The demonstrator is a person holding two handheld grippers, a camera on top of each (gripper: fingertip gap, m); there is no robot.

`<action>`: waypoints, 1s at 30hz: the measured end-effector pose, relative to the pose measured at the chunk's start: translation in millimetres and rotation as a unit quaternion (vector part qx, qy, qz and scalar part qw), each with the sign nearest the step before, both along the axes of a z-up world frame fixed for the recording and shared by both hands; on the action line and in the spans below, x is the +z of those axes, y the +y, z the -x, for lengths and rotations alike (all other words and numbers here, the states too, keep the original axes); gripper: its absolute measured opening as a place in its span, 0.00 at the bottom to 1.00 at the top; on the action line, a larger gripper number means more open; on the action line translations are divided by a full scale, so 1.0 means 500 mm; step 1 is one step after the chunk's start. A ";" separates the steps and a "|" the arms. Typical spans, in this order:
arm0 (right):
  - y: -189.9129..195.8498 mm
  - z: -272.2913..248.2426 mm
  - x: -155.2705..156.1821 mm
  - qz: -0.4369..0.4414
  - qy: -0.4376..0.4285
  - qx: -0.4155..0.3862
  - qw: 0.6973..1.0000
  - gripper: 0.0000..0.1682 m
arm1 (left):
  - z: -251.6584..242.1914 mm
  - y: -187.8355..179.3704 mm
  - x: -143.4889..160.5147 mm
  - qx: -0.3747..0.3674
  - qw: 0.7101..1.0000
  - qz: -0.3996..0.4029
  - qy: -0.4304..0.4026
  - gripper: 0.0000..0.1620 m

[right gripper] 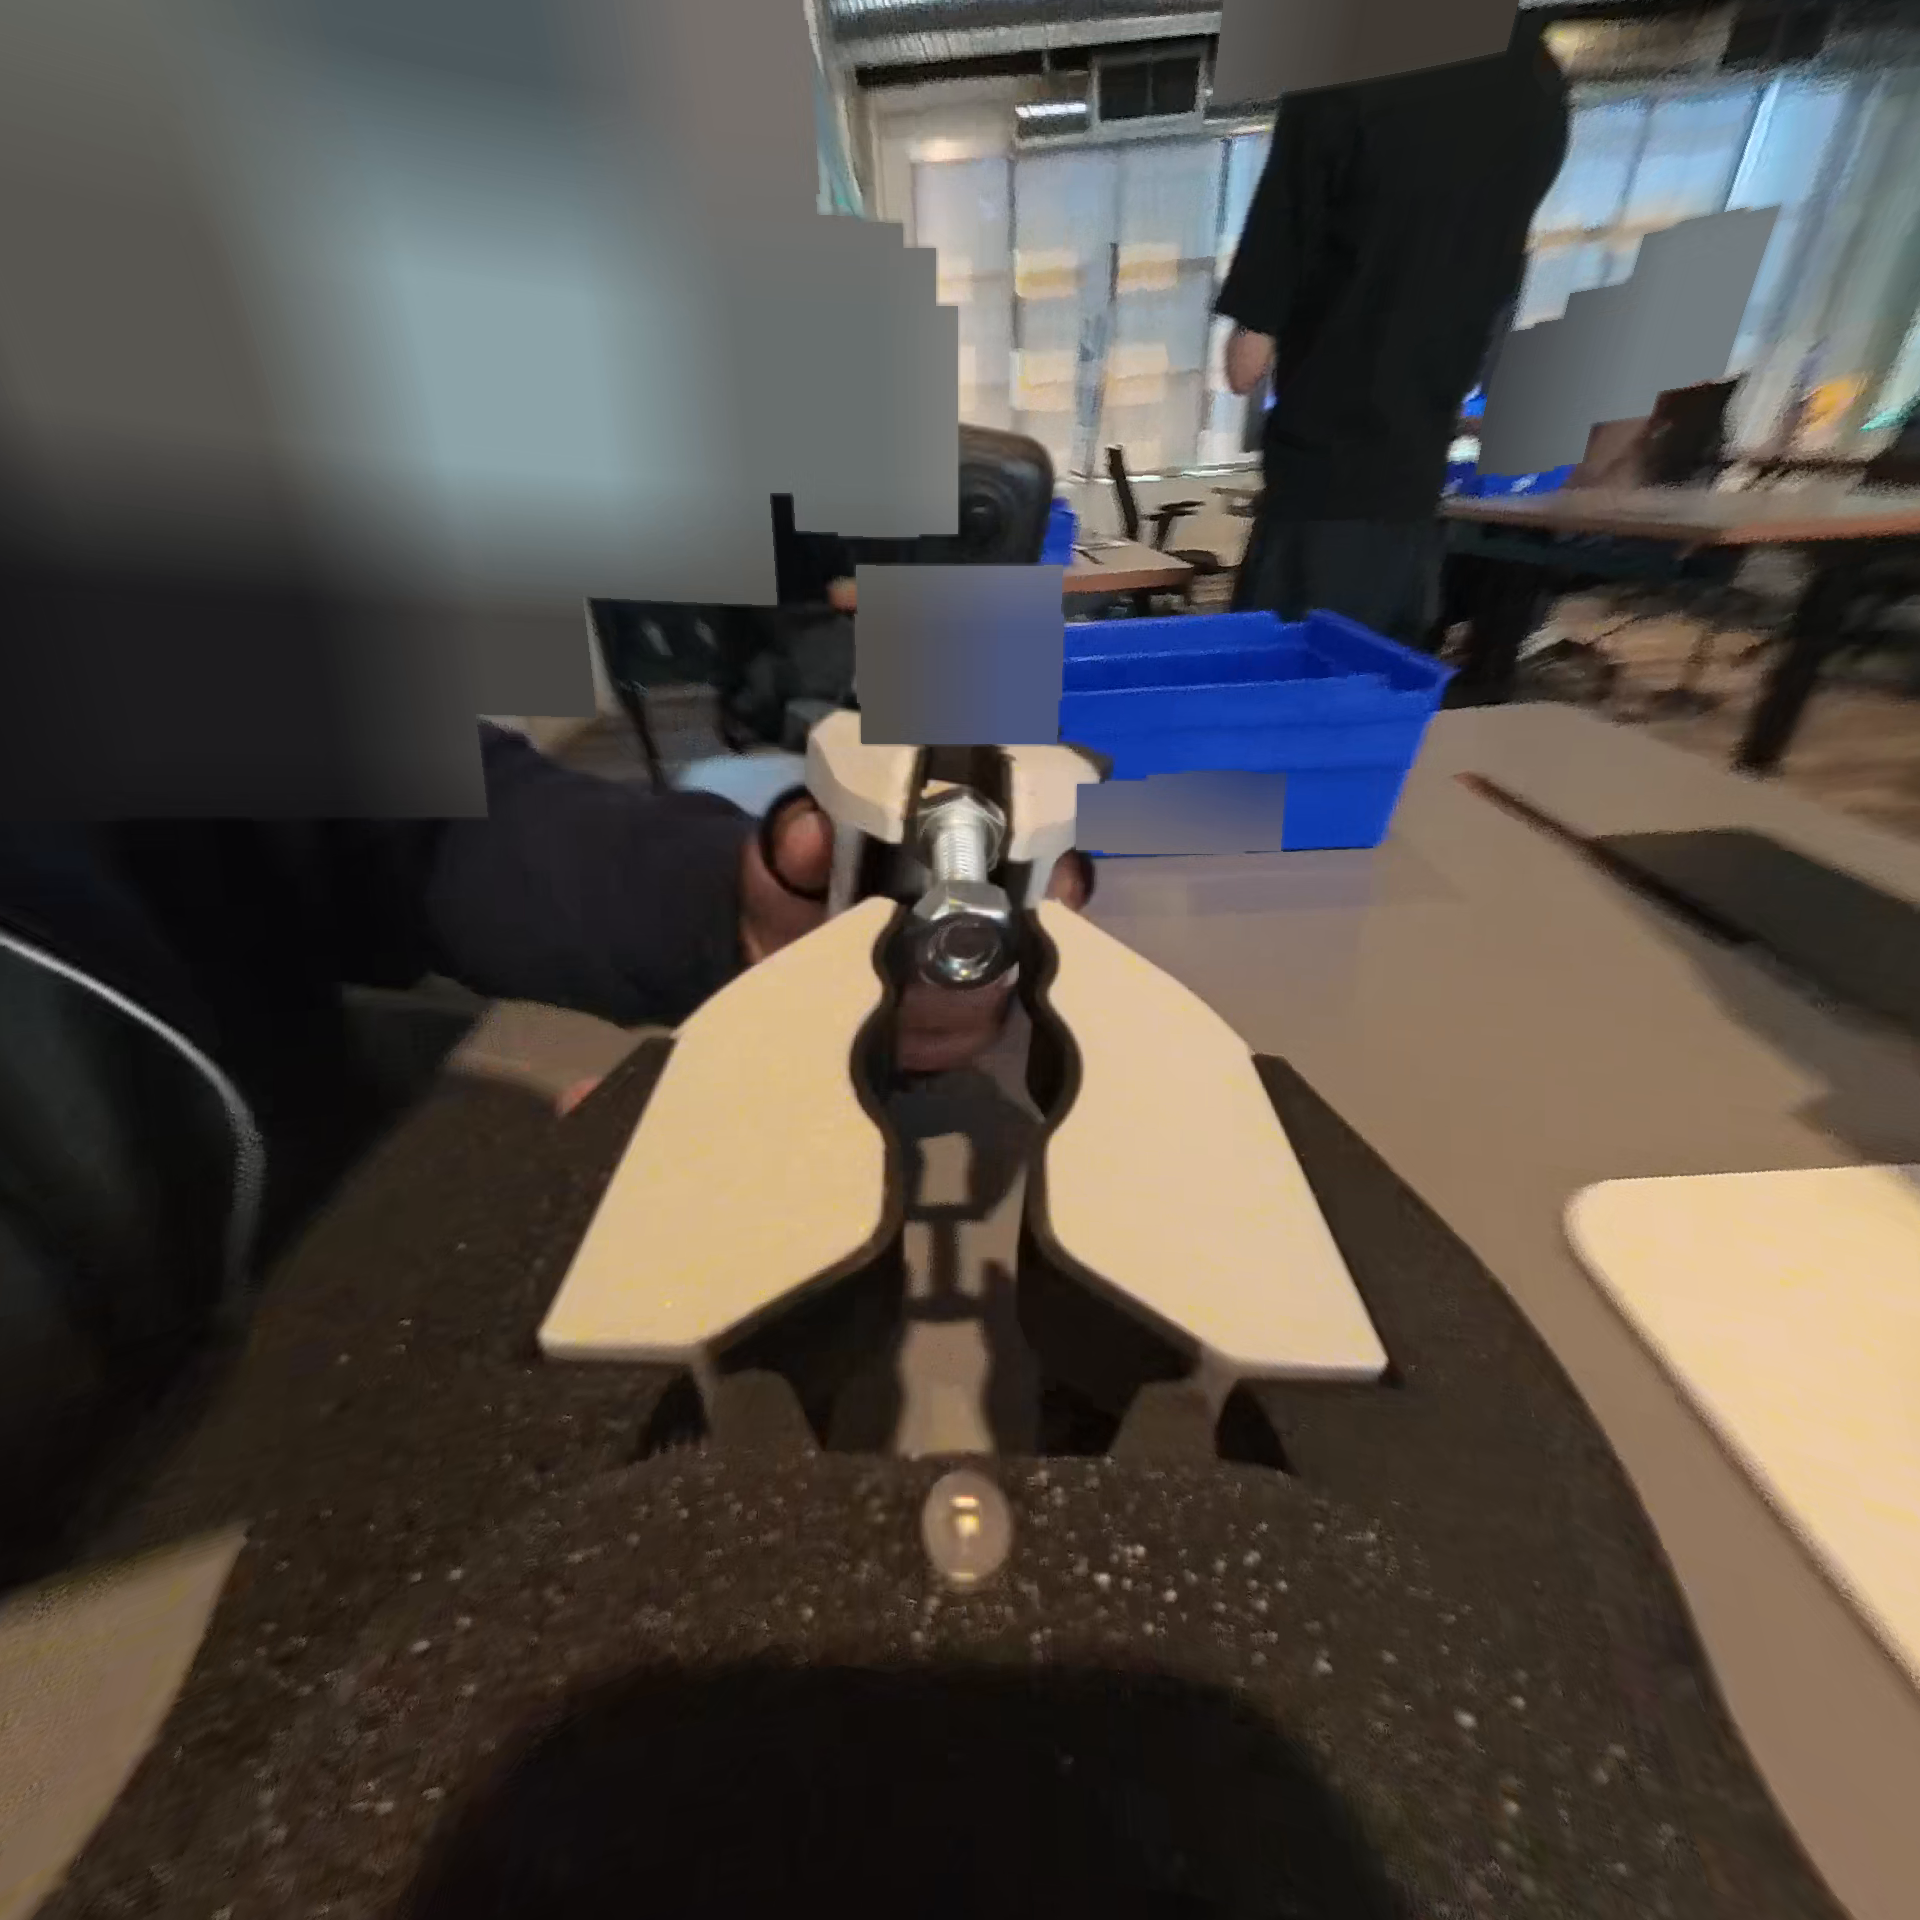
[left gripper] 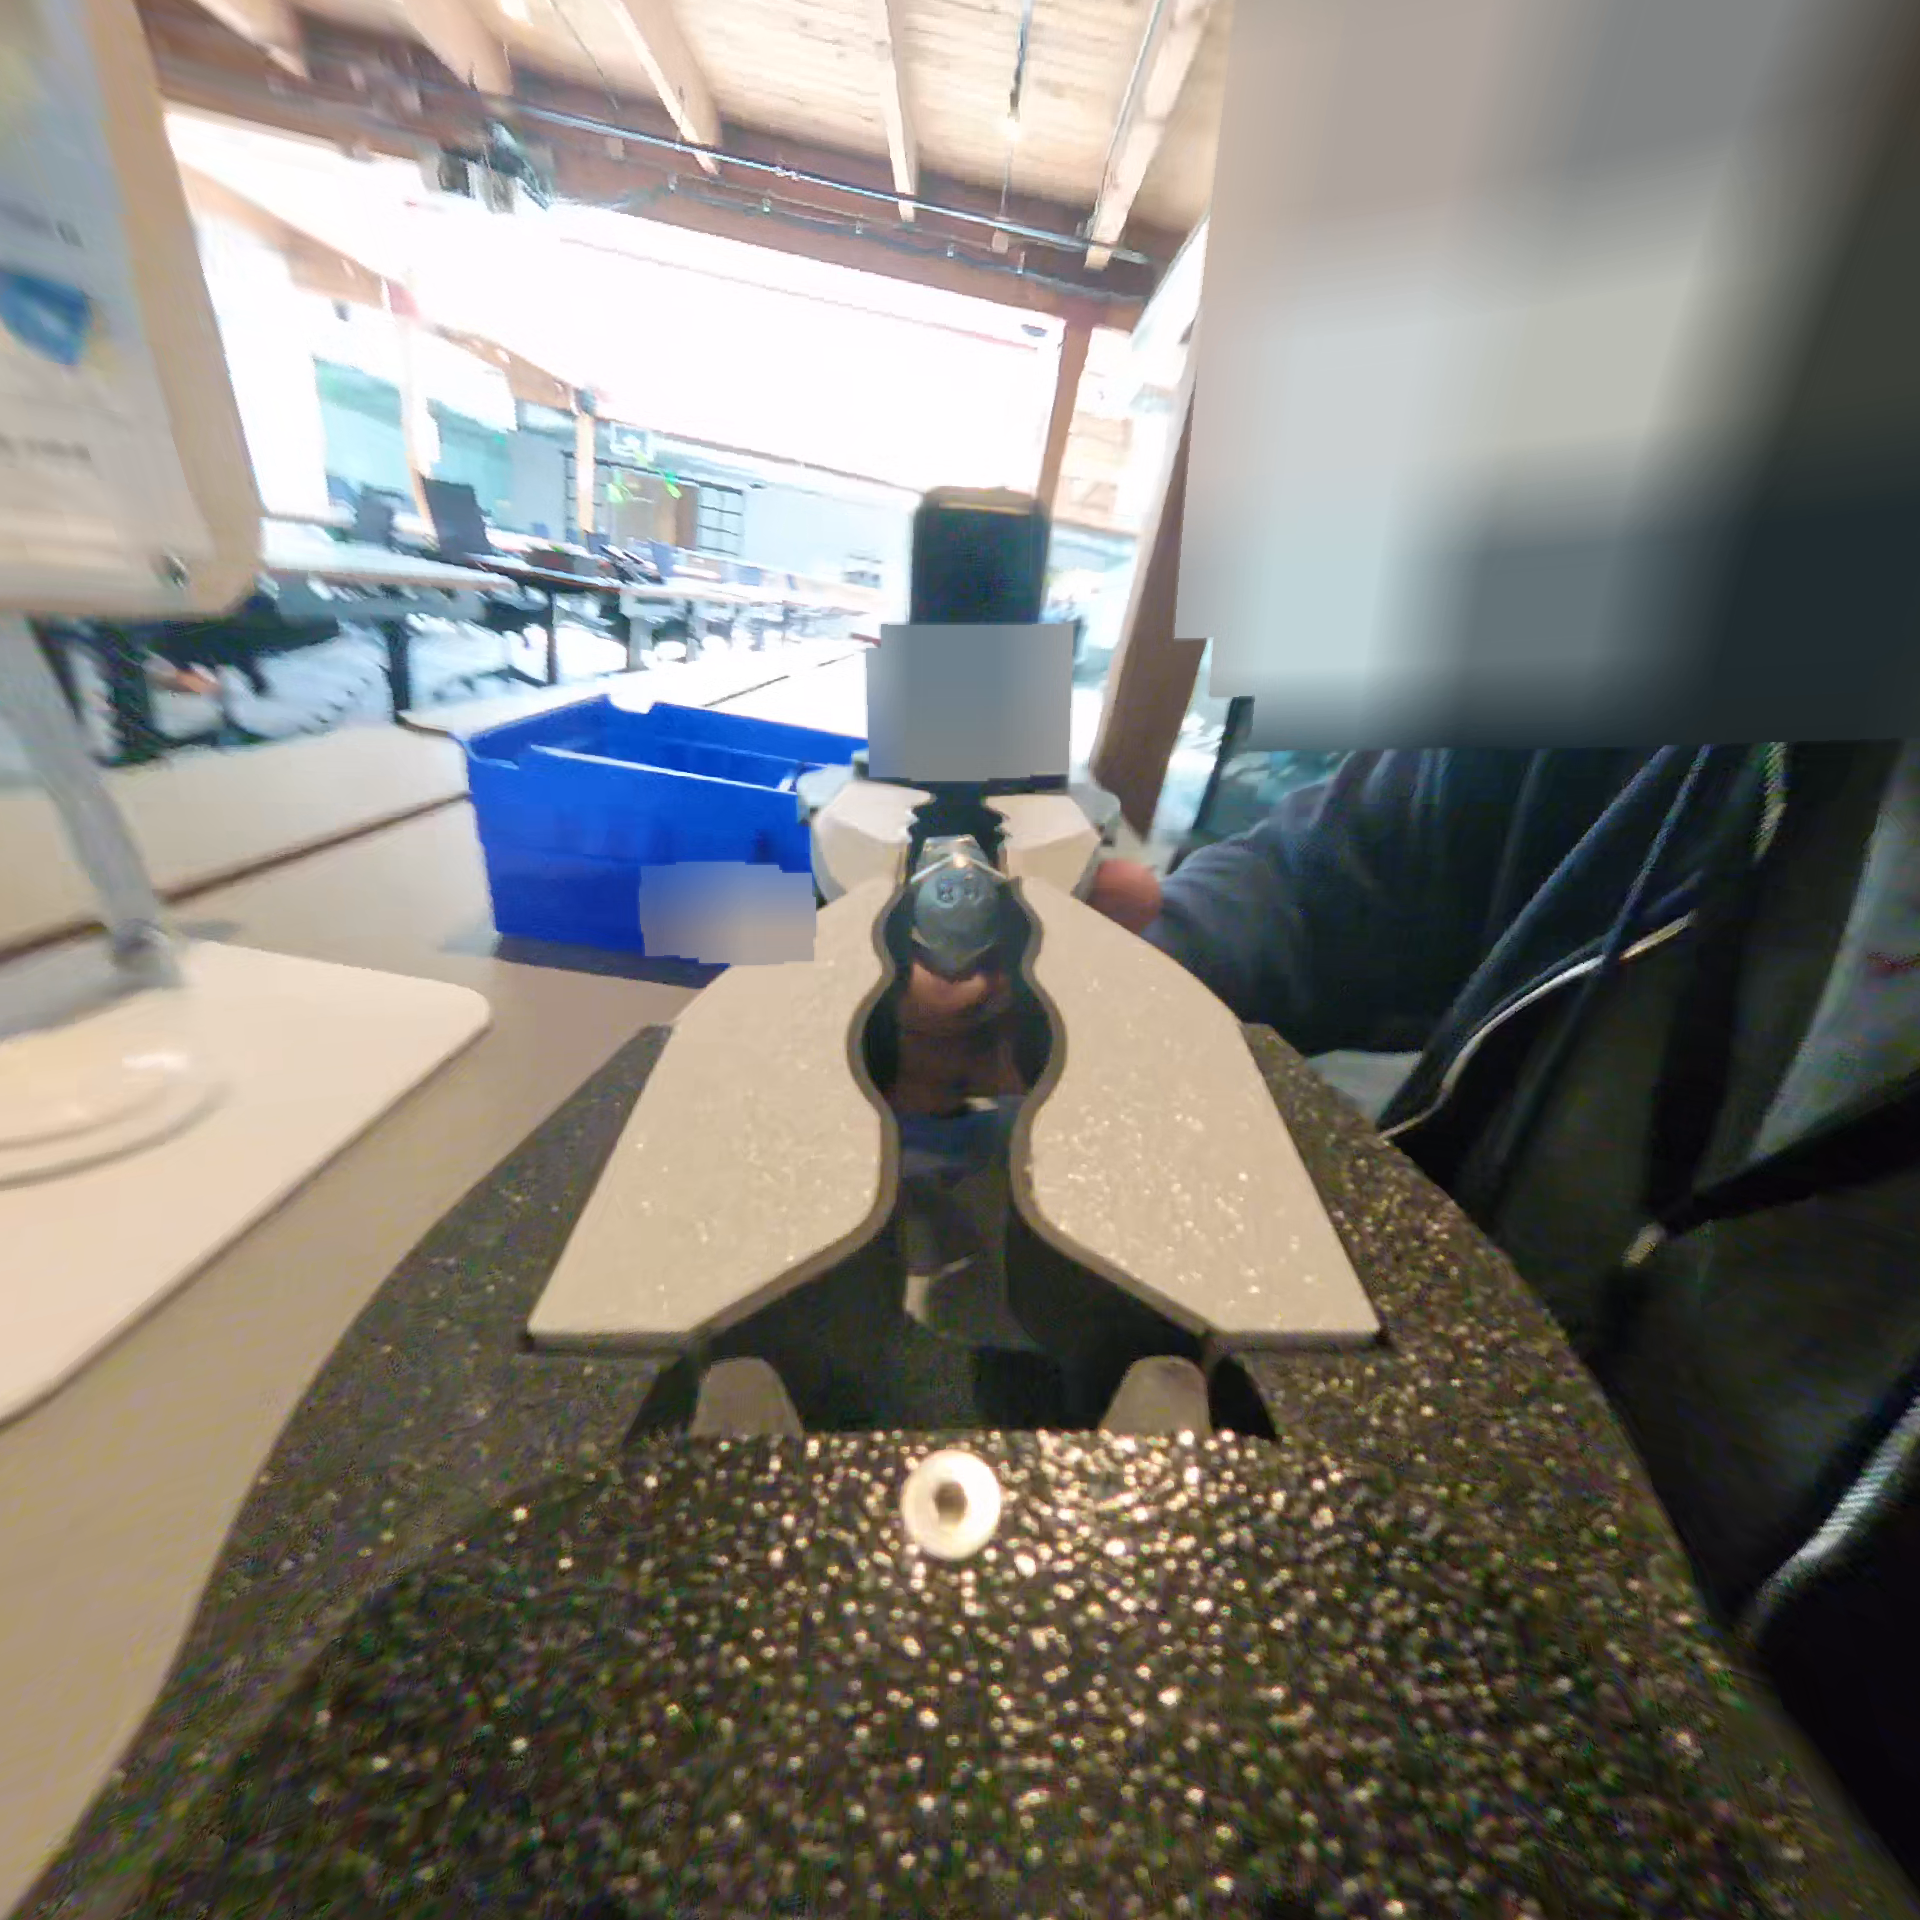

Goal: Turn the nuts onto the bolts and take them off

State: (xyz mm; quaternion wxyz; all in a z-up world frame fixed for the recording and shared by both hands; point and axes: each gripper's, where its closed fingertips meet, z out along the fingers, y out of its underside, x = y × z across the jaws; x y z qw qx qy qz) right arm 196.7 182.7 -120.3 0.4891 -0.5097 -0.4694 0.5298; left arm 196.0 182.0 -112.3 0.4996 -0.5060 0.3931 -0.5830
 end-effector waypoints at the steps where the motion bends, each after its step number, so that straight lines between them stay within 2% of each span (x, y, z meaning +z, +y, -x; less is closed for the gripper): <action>1: 0.002 -0.002 -0.001 -0.045 -0.013 -0.020 0.999 0.11 | -0.002 0.001 -0.002 -0.021 0.999 0.042 -0.010 0.10; 3: 0.003 -0.007 -0.001 -0.151 -0.044 -0.061 0.986 0.11 | -0.005 0.000 -0.006 -0.070 0.987 0.138 -0.036 0.10; 6: -0.001 -0.013 -0.004 -0.320 -0.094 -0.118 0.935 0.12 | -0.010 -0.006 -0.013 -0.138 0.953 0.259 -0.075 0.10; 8: -0.005 -0.016 -0.004 -0.392 -0.113 -0.141 0.902 0.12 | -0.013 -0.009 -0.015 -0.161 0.937 0.296 -0.091 0.10; 10: -0.007 -0.017 -0.004 -0.407 -0.118 -0.149 0.893 0.12 | -0.014 -0.010 -0.015 -0.166 0.934 0.303 -0.092 0.10; 12: -0.009 -0.017 -0.004 -0.384 -0.112 -0.141 0.906 0.12 | -0.014 -0.012 -0.014 -0.158 0.941 0.288 -0.083 0.10; 15: -0.007 -0.016 -0.006 -0.297 -0.107 -0.128 0.940 0.31 | -0.010 -0.020 -0.001 -0.137 0.955 0.251 -0.078 0.10; 20: -0.048 -0.019 -0.015 -0.076 -0.057 -0.070 0.993 0.35 | 0.016 -0.040 0.011 -0.021 0.987 0.145 -0.071 0.10; 23: -0.083 -0.017 -0.012 0.068 0.001 -0.034 0.997 0.34 | 0.035 -0.069 0.009 0.075 0.994 0.061 -0.048 0.10; 25: -0.105 -0.014 -0.005 0.132 0.035 -0.018 0.990 0.32 | 0.041 -0.104 0.013 0.116 0.993 0.006 -0.038 0.10; 27: -0.131 -0.006 -0.003 0.164 0.046 -0.007 0.985 0.31 | 0.044 -0.142 0.015 0.145 0.988 -0.045 -0.029 0.10; 30: -0.174 0.009 0.000 0.182 0.045 0.003 0.982 0.31 | 0.047 -0.188 0.012 0.156 0.986 -0.062 -0.026 0.10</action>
